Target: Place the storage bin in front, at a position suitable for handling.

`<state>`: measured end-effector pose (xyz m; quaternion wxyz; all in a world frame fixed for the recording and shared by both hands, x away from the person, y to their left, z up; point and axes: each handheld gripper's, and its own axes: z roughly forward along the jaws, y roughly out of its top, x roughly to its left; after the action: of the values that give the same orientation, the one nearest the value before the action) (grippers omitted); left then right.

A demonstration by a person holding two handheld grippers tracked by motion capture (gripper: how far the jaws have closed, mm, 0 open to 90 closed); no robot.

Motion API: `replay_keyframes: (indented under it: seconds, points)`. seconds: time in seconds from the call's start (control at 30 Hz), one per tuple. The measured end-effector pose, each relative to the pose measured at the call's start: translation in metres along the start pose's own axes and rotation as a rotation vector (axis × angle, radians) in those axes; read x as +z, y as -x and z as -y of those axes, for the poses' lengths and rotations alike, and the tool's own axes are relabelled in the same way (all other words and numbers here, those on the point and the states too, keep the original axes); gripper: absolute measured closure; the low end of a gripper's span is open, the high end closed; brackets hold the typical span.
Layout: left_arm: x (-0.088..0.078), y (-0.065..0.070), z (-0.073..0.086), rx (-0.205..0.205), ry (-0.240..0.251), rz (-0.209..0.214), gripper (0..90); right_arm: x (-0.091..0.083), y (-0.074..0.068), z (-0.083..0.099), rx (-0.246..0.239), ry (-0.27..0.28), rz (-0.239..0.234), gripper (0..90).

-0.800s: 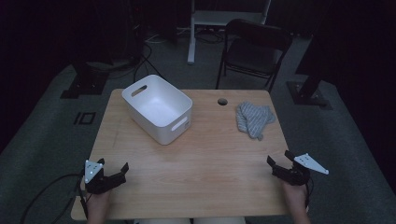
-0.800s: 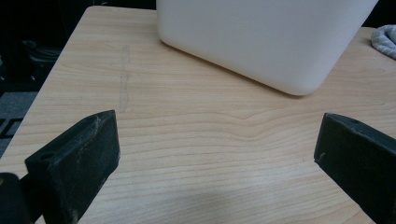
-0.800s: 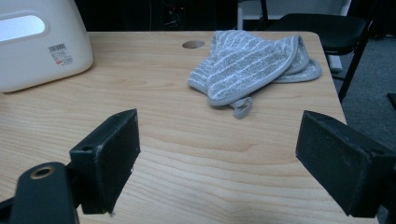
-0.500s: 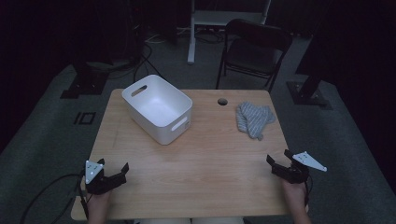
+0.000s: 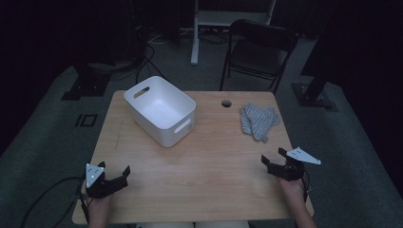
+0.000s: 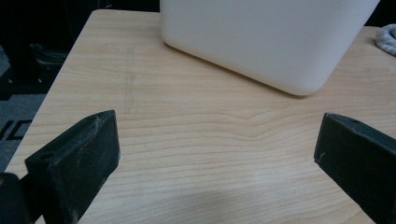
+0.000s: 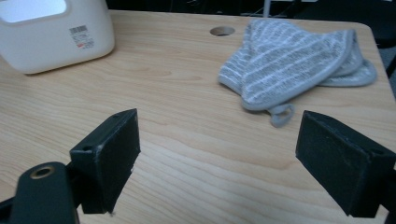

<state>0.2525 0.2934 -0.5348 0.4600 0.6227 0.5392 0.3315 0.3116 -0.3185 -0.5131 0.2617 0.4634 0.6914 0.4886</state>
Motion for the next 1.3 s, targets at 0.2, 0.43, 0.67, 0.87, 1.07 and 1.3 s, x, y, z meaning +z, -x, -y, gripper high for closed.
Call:
replay_keyframes:
  seconds: [0.2, 0.43, 0.67, 0.87, 1.07, 1.3]
  points:
    - [0.001, 0.0, 0.0, -0.005, -0.001, 0.003, 0.4, 0.007, -0.005, -0.011, -0.014, 0.01, -0.016, 13.5]
    - [0.002, 0.0, 0.0, 0.0, -0.006, 0.005, 0.4, 0.019, -0.012, -0.028, -0.022, 0.028, -0.038, 14.1]
    - [0.002, 0.0, 0.0, 0.004, -0.005, 0.012, 0.4, 0.036, -0.022, -0.043, -0.036, 0.019, -0.061, 14.2]
    - [0.003, 0.001, 0.0, 0.008, -0.006, 0.016, 0.4, 0.047, -0.029, -0.053, -0.041, 0.02, -0.078, 15.1]
    - [0.003, 0.0, 0.0, 0.005, -0.005, 0.016, 0.4, 0.06, -0.038, -0.062, -0.044, 0.021, -0.098, 15.0]
    - [0.002, -0.001, 0.0, 0.004, -0.003, 0.018, 0.4, 0.075, -0.05, -0.076, -0.06, 0.025, -0.113, 15.1]
